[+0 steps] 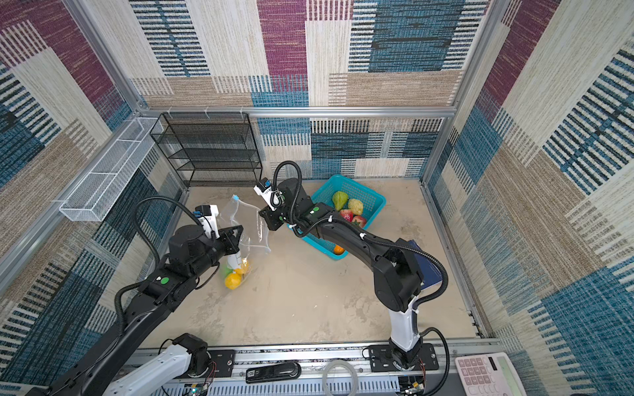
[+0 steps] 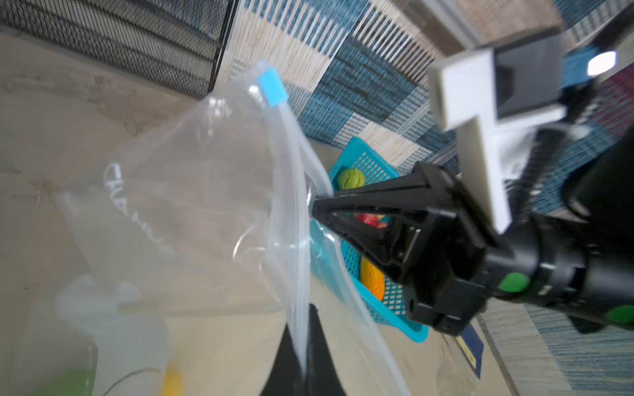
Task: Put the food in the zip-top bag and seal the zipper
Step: 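Pinch the bag's zipper edge with the right gripper while the left holds the bag, then release the zipper edge and move the right gripper over the teal basket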
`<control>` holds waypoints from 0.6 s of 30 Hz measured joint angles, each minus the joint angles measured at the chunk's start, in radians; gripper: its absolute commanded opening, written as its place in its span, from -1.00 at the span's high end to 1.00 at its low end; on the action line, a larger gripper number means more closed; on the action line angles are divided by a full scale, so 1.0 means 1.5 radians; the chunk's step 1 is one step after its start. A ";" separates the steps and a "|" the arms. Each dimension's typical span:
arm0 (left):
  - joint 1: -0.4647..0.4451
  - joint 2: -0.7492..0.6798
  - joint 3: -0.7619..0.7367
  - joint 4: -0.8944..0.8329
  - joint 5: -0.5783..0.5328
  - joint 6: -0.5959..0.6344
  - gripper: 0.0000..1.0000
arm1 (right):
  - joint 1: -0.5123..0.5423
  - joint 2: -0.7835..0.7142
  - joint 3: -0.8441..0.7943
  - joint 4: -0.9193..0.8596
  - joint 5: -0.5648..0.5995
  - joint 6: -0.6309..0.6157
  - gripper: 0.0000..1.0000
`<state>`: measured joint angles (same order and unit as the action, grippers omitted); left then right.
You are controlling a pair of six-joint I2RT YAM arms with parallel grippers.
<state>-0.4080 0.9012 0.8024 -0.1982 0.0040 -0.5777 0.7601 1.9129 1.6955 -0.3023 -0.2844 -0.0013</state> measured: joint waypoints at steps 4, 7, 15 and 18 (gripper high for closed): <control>0.000 0.047 -0.022 0.014 0.002 -0.016 1.00 | 0.000 0.004 -0.005 -0.020 0.068 -0.007 1.00; 0.000 0.062 -0.026 0.026 0.003 -0.022 1.00 | -0.001 0.003 -0.012 -0.029 0.114 -0.013 1.00; 0.000 0.060 -0.039 0.070 0.010 -0.022 1.00 | -0.007 -0.003 -0.017 -0.045 0.145 -0.020 0.33; 0.000 0.070 -0.040 0.080 0.022 -0.027 1.00 | -0.017 -0.019 -0.025 -0.046 0.144 -0.027 0.12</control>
<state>-0.4080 1.0061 0.7425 -0.0776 0.0372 -0.6182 0.7341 1.8839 1.6581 -0.3706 -0.0689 -0.0418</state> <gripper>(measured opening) 0.049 0.383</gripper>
